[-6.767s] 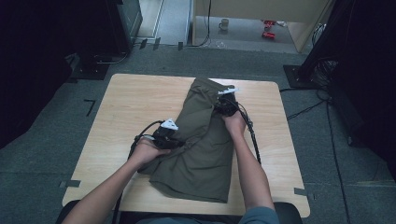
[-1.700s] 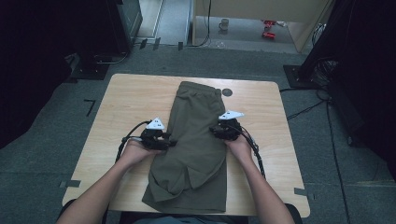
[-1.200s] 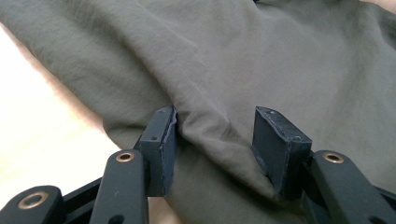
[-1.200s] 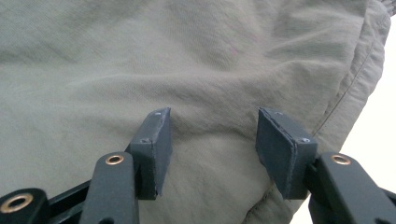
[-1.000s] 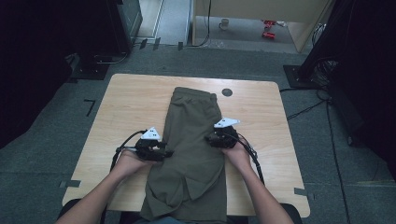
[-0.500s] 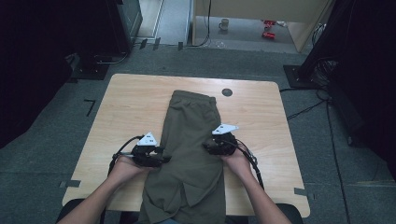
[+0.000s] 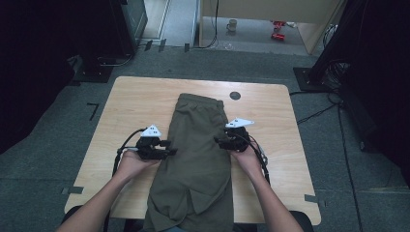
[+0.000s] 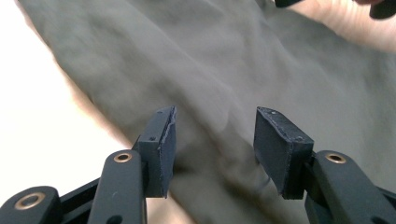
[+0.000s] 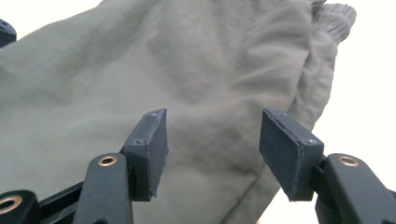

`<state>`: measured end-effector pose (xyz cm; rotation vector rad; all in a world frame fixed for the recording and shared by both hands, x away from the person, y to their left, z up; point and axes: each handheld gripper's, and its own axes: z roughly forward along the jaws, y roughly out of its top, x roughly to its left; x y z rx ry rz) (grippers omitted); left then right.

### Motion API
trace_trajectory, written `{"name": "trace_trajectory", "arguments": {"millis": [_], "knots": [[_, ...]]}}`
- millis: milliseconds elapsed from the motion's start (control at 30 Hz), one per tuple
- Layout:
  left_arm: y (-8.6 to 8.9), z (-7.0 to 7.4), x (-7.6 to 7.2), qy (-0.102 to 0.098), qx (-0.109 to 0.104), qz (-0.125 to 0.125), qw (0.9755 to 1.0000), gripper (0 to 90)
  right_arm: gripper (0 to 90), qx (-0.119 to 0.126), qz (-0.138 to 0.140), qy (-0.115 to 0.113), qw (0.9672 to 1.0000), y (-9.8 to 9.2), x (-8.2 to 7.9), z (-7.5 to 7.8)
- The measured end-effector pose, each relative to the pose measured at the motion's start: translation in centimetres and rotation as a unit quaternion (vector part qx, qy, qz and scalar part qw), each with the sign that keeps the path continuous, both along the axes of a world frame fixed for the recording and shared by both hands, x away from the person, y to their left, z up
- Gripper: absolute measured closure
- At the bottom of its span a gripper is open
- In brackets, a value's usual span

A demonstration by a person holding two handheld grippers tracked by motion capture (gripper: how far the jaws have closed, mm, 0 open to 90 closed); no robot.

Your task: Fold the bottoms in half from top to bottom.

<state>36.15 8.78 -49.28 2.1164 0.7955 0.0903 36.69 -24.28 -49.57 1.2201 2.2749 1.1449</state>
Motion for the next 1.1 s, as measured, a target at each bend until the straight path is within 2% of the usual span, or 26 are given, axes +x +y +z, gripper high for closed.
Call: {"name": "trace_trajectory", "arguments": {"millis": [33, 200, 567, 633, 700, 733, 800, 933, 1000, 1100], "knots": [[-0.2, 0.1, 0.6, 0.0, 0.004, 0.002, 1.0, 48.0, 41.4, -0.001, -0.002, 0.001, 1.0, 0.0, 0.8, 0.1], [-0.3, 0.1, 2.1, 0.0, 0.02, 0.01, 0.9998, 47.0, 40.5, -0.002, -0.013, 0.008, 0.9999, 0.0, 2.0, -0.1], [-1.3, -0.3, 5.6, 0.004, 0.008, 0.02, 0.9998, 46.0, 38.6, 0.002, -0.037, 0.005, 0.9993, -0.7, 4.1, 0.2], [-1.4, -0.4, 6.2, 0.005, 0.009, 0.022, 0.9997, 46.0, 38.5, 0.008, -0.043, 0.013, 0.9989, -0.7, 4.6, 0.2], [-1.5, -0.4, 6.9, 0.004, 0.009, 0.026, 0.9996, 46.1, 38.5, 0.01, -0.041, 0.007, 0.9991, -0.7, 4.9, 0.4], [-1.5, -0.4, 7.4, 0.011, 0.004, 0.03, 0.9995, 46.1, 38.5, 0.009, -0.041, 0.007, 0.9991, -0.6, 5.0, 0.5], [-1.5, -0.4, 7.9, 0.012, 0.003, 0.033, 0.9994, 46.1, 38.3, 0.009, -0.043, 0.004, 0.999, -0.6, 5.5, 0.5], [-1.5, -0.6, 8.8, 0.011, 0.001, 0.039, 0.9992, 46.2, 36.5, 0.006, -0.051, 0.014, 0.9986, -0.7, 6.6, 0.0], [-1.5, -0.7, 9.4, 0.011, 0.0, 0.044, 0.999, 46.2, 36.0, 0.008, -0.052, 0.009, 0.9986, -0.8, 6.9, -0.4], [-1.6, -0.9, 10.3, 0.017, -0.01, 0.051, 0.9985, 46.1, 33.5, 0.011, -0.052, 0.026, 0.9982, -0.5, 7.8, -0.8]]}}
